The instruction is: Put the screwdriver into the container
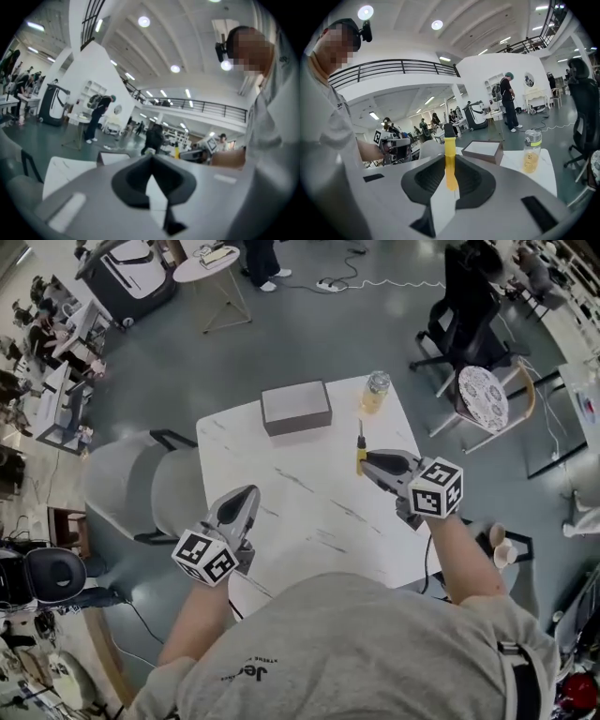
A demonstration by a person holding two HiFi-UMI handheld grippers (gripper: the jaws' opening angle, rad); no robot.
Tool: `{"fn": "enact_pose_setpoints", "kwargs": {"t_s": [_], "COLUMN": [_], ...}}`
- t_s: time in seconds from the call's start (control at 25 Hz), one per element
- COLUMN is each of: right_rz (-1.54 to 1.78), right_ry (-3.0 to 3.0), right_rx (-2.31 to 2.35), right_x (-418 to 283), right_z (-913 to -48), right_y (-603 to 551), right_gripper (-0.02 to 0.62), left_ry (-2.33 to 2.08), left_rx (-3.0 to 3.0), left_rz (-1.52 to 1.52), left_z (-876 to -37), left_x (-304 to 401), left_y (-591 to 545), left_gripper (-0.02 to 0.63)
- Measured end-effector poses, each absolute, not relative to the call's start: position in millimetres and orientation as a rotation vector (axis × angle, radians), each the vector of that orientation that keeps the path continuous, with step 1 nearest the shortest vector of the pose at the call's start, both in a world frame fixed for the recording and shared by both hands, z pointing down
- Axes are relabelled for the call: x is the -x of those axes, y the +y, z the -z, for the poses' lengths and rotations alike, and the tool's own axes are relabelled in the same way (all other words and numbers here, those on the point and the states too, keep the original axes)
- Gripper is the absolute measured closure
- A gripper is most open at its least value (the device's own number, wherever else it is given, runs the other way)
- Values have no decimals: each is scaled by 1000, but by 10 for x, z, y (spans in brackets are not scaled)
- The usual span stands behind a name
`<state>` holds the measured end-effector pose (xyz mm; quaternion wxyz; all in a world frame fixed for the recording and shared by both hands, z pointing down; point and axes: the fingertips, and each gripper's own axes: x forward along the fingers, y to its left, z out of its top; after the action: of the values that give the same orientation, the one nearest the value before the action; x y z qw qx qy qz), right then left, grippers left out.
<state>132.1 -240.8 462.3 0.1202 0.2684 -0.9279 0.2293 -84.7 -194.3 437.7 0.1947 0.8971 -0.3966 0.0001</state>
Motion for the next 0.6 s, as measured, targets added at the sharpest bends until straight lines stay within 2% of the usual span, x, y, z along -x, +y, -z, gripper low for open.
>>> {"fn": "enact_pose_setpoints", "kwargs": {"t_s": [0.6], "right_rz": [-300], "right_ry": [-2506], "right_rx": [-593], "right_x": [-564], "right_z": [-4836], "right_y": [-3561], "right_gripper": [531], "left_ry": [-1177], "left_rx": [-2507], "left_rz": [-42], "left_z": [-4771], "left_x": [1420], "left_y": [-2786], "left_gripper": [601]}}
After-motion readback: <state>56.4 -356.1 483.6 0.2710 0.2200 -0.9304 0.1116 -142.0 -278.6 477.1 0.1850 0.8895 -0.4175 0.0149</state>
